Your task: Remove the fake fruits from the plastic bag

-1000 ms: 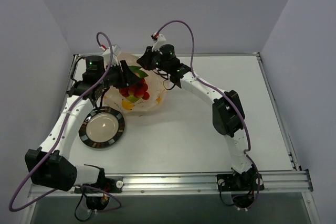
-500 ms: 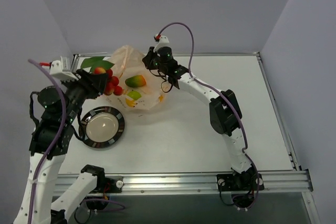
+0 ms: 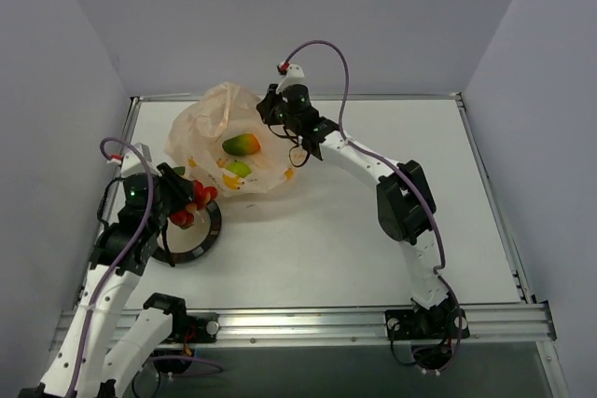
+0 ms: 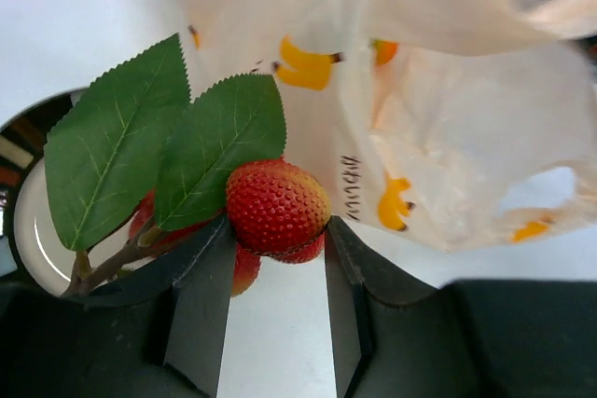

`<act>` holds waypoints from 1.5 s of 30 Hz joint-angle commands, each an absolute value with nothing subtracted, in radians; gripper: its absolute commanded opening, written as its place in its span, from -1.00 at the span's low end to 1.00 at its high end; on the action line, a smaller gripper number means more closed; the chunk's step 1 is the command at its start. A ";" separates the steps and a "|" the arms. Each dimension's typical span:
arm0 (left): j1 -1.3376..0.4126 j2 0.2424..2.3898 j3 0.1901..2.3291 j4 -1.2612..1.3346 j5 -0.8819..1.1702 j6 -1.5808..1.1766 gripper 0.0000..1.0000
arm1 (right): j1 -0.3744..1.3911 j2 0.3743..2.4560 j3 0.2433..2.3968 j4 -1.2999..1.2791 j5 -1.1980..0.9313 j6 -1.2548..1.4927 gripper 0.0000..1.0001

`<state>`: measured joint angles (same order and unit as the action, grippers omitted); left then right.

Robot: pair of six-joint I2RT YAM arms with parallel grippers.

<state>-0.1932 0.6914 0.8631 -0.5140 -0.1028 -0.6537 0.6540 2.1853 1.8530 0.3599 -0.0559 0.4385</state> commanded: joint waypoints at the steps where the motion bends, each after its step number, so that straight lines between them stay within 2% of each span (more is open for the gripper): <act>1: -0.175 0.733 0.836 -0.407 -0.190 -0.758 -0.95 | 0.650 2.088 1.822 0.423 -0.048 0.419 -1.00; 7: -0.167 0.784 0.744 -0.328 -0.353 -0.807 -0.95 | 0.653 2.066 1.775 0.448 -0.048 0.425 -1.00; 11: -0.166 0.818 0.663 -0.295 -0.367 -0.839 -0.95 | 0.660 2.049 1.743 0.462 -0.055 0.419 -1.00; 13: -0.166 0.813 0.641 -0.316 -0.416 -0.868 -0.85 | 0.661 2.043 1.732 0.462 -0.057 0.416 -1.00; 16: -0.164 0.775 0.612 -0.327 -0.440 -0.887 -0.08 | 0.667 2.039 1.720 0.466 -0.061 0.416 -1.00; 17: -0.164 0.752 0.612 -0.327 -0.442 -0.888 0.45 | 0.669 2.039 1.715 0.465 -0.061 0.414 -1.00; 20: -0.164 0.713 0.641 -0.348 -0.442 -0.864 0.87 | 0.678 2.045 1.709 0.460 -0.055 0.407 -1.00; 21: -0.166 0.703 0.669 -0.371 -0.433 -0.856 0.89 | 0.683 2.043 1.707 0.459 -0.052 0.405 -1.00; 24: -0.169 0.641 0.710 -0.405 -0.362 -0.810 0.83 | 0.687 2.043 1.697 0.459 -0.040 0.396 -1.00; 27: -0.172 0.603 0.779 -0.448 -0.221 -0.775 0.57 | 0.689 2.051 1.707 0.453 -0.037 0.390 -1.00; 28: -0.176 0.600 0.813 -0.451 -0.169 -0.759 -0.02 | 0.690 2.054 1.712 0.448 -0.031 0.387 -1.00; 29: -0.181 0.606 0.830 -0.445 -0.035 -0.752 -0.45 | 0.692 2.057 1.715 0.443 -0.028 0.385 -1.00; 31: -0.214 0.659 0.882 -0.442 0.108 -0.749 -0.93 | 0.692 2.066 1.724 0.434 -0.020 0.382 -1.00; 32: -0.242 0.678 0.891 -0.439 0.180 -0.753 -0.95 | 0.692 2.068 1.724 0.434 -0.017 0.382 -1.00; 34: -0.323 0.706 0.903 -0.413 0.173 -0.750 -0.95 | 0.692 2.069 1.718 0.434 -0.017 0.387 -1.00; 38: -0.570 0.854 0.995 -0.373 0.003 -0.677 -0.95 | 0.692 2.066 1.709 0.430 -0.012 0.390 -1.00; 42: -0.603 1.023 1.066 -0.279 -0.032 -0.647 -0.95 | 0.692 2.049 1.686 0.425 -0.003 0.385 -1.00; 45: -0.601 1.109 1.063 -0.178 -0.187 -0.643 -0.95 | 0.684 2.031 1.664 0.411 -0.003 0.377 -1.00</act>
<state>-0.6060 1.0740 1.0252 -0.2924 -0.0380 -0.6827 0.6888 2.1109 1.6829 0.4026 -0.0288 0.3950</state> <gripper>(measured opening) 0.027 0.001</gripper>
